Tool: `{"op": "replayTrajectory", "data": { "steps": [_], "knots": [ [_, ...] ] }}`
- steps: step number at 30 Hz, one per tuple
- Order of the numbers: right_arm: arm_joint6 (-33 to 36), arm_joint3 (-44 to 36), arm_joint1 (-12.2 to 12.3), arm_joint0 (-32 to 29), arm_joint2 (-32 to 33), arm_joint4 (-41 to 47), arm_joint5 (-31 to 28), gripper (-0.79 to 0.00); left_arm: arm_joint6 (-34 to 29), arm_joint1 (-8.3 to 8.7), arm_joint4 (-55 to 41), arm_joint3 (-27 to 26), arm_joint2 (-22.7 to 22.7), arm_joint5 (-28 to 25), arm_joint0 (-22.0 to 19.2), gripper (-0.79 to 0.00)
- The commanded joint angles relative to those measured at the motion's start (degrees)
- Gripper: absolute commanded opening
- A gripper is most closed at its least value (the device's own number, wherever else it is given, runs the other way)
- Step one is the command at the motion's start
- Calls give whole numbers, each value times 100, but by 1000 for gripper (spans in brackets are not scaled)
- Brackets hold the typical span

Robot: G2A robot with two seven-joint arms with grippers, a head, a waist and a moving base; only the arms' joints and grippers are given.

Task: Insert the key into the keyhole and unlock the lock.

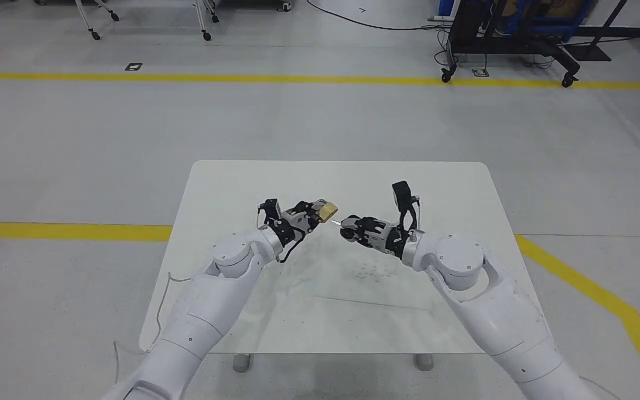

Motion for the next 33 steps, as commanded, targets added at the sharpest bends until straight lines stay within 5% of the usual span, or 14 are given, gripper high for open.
{"op": "replayTrajectory", "data": {
  "steps": [1, 33],
  "knots": [
    [-54, 77, -18, 45, -41, 5, 78, -785, 23, -4, 24, -27, -11, 0, 11, -785],
    [-360, 229, -175, 368, -329, -322, 328, -785, 84, -67, 247, -66, -123, 165, 87, -785]
  ]
}}
